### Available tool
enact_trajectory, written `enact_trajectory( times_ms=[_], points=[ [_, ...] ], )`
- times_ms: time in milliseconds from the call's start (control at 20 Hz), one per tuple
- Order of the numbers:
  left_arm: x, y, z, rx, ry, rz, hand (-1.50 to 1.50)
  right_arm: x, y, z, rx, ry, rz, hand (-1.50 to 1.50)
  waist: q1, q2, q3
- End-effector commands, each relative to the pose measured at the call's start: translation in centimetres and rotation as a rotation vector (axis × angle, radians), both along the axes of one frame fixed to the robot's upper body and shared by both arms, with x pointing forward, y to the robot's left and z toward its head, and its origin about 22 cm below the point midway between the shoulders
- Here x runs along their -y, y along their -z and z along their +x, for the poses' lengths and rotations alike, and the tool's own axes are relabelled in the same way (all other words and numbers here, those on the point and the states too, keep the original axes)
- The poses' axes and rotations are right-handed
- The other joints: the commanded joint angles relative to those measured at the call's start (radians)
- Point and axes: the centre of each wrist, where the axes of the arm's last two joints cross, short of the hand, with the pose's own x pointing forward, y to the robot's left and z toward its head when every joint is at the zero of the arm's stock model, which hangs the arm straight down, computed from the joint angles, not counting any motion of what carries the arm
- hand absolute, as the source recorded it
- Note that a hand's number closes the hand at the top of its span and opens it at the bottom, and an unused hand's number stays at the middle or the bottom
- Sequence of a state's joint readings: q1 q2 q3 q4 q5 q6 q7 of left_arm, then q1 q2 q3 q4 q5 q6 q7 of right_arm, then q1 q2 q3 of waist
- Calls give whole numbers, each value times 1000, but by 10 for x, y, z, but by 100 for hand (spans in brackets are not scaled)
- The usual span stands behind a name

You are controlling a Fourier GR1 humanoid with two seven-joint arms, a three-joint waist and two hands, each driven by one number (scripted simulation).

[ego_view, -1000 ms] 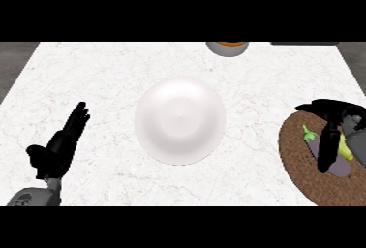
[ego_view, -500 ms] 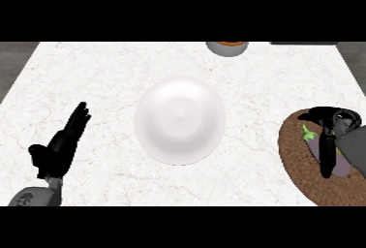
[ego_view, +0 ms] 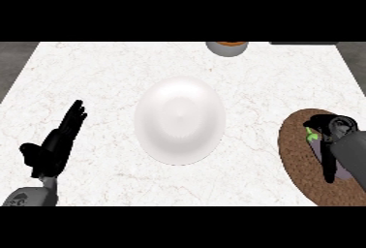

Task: Pick the eggplant from the placemat and place it in the plate

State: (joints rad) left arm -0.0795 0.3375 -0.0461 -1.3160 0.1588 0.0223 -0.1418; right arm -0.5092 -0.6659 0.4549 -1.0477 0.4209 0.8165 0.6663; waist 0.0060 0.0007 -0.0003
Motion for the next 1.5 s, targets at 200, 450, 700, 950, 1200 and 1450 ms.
enact_trajectory(
  times_ms=[200,450,700,950,1200,1450],
  points=[
    [-5,1,-4,-5,8,-10,0,21,30,-2,-81,36,56,150,1,1,1],
    [10,16,-4,-12,-15,-4,0,19,37,-15,-77,-48,101,150,-4,0,0],
    [-7,11,-21,-19,-12,1,0,-12,57,-31,83,38,125,150,-17,-7,0],
    [-22,23,-31,-74,-128,2,0,-20,42,-37,589,312,256,150,-162,-62,1],
    [-31,16,-35,-58,-149,8,0,-65,51,-81,889,300,251,150,-139,-51,-2],
    [-29,17,-38,-39,-126,1,0,-115,33,-131,1088,319,325,150,-122,-40,-4]
  ],
)
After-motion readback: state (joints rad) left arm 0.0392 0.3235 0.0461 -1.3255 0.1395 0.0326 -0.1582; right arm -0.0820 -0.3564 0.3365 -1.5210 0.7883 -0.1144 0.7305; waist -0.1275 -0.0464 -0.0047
